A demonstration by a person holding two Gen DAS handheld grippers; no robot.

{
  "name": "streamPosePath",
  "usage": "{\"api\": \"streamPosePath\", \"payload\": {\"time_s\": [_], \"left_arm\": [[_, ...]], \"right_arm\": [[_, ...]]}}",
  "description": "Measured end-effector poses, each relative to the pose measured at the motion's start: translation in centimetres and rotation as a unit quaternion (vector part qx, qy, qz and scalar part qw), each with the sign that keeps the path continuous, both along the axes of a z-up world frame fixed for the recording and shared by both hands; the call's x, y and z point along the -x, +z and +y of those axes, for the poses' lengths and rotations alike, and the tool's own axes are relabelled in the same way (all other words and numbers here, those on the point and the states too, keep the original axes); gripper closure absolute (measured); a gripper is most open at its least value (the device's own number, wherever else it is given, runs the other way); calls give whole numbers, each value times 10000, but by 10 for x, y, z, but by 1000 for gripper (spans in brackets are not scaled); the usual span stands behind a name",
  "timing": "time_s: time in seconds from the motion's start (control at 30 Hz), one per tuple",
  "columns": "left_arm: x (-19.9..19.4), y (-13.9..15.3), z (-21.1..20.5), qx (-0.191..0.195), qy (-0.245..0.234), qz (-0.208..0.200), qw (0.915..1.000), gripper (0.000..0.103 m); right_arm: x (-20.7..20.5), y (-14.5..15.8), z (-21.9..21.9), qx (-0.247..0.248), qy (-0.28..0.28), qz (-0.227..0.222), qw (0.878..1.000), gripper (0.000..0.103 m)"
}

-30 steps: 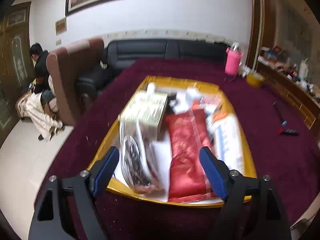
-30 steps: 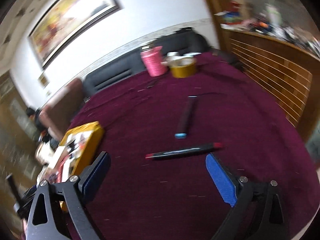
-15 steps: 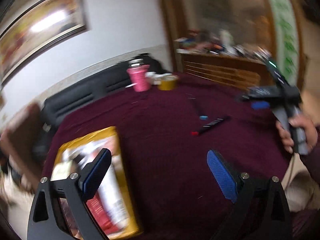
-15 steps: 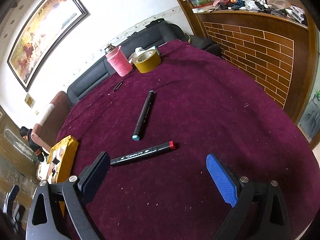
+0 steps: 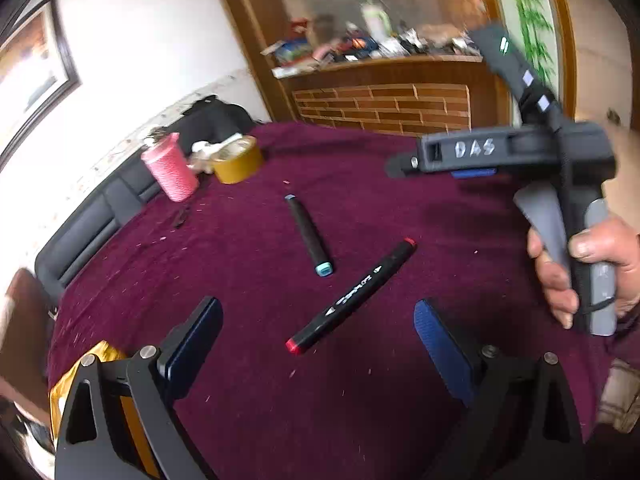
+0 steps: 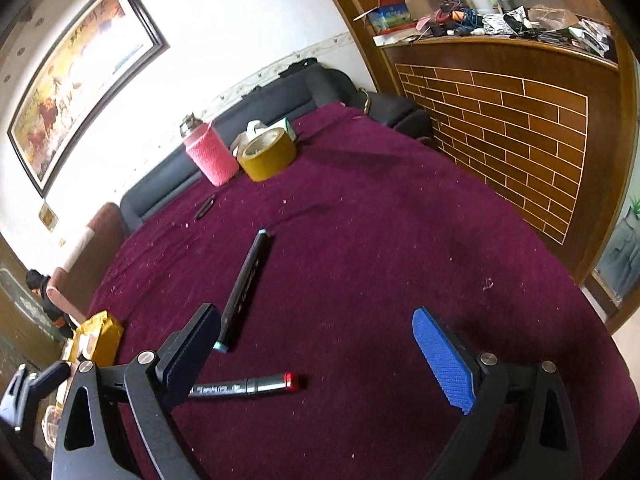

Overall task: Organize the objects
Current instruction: 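Withdraw both open tools from the tray toward the two black markers, then grasp the red-capped black marker with the left tool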

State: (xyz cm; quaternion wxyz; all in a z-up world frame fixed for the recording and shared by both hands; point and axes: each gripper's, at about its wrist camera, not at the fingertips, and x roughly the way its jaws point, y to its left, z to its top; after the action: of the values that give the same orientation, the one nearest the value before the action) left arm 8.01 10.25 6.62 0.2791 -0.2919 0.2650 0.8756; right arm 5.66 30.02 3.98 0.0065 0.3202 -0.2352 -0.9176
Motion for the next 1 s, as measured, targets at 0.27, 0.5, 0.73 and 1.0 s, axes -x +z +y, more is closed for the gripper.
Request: {"api": "streamPosePath", "payload": {"time_s": [0.27,0.5,0.73,1.0], "left_arm": [[39,-39,33,222,-285,-581,9977,7],[55,-58,40,325,-156,-1123,9930,33],[55,-56,22,124,190,-1343,9907,89],[72,-57,-49,-322,1433,-1567,9767,87]], "right_arm": [[1,-12,13,439,44,-44,9990,4],[4,-22,23,791,37,-212,9966,4],[8,-30,26,924,3,-375,9950,4],[10,-32,25,888,-3,-455,9950,4]]}}
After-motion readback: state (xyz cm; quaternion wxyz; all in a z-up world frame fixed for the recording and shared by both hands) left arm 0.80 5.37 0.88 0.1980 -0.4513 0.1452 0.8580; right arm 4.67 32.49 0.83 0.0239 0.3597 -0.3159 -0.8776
